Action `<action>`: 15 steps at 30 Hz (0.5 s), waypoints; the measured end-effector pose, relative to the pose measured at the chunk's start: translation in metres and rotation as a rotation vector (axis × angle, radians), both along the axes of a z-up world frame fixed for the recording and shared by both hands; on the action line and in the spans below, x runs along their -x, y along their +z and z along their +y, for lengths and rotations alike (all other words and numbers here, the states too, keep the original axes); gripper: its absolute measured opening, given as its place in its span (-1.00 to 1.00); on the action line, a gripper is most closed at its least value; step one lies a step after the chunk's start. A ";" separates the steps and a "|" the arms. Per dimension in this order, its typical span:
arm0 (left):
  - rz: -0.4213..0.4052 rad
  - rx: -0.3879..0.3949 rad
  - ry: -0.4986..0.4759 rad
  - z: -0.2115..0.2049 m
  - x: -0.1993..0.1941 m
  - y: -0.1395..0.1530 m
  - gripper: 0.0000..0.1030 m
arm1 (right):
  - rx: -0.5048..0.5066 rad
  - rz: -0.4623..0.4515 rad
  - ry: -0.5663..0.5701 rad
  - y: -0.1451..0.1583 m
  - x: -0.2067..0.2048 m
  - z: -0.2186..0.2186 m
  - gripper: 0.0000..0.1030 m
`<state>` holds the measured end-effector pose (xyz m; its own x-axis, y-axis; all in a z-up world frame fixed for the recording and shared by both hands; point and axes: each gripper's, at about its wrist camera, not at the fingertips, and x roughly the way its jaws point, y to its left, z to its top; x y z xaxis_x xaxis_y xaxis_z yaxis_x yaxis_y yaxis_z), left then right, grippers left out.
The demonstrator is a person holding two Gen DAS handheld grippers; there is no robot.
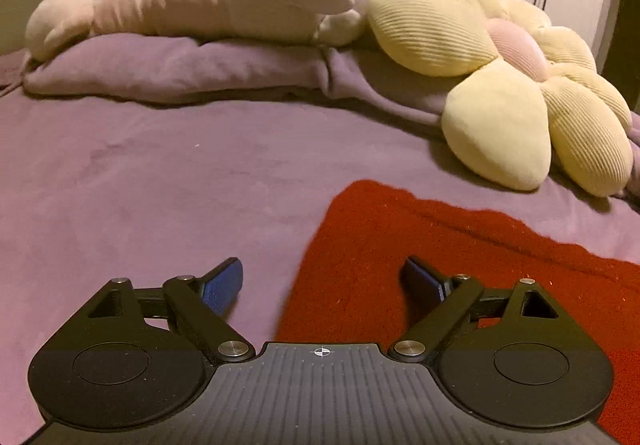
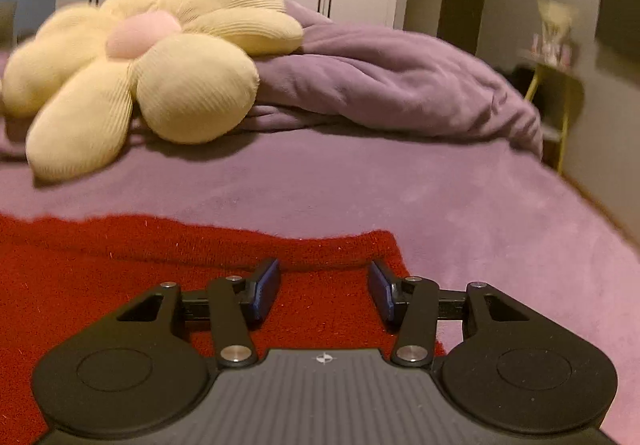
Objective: Fold small clothes
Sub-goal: 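Open both tools to release the hem and smooth the folded cardigan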
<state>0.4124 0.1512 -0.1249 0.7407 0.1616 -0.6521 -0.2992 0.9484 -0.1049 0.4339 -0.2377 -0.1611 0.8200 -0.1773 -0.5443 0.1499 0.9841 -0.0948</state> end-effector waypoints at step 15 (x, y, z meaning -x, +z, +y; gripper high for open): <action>0.085 0.010 -0.164 -0.009 0.086 0.016 0.84 | -0.228 0.027 -0.024 0.011 0.204 -0.042 0.46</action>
<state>0.3269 0.1419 -0.1091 0.6986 0.0363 -0.7146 -0.1491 0.9842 -0.0958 0.2300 -0.2800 -0.1497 0.8019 -0.0666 -0.5938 0.1736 0.9769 0.1249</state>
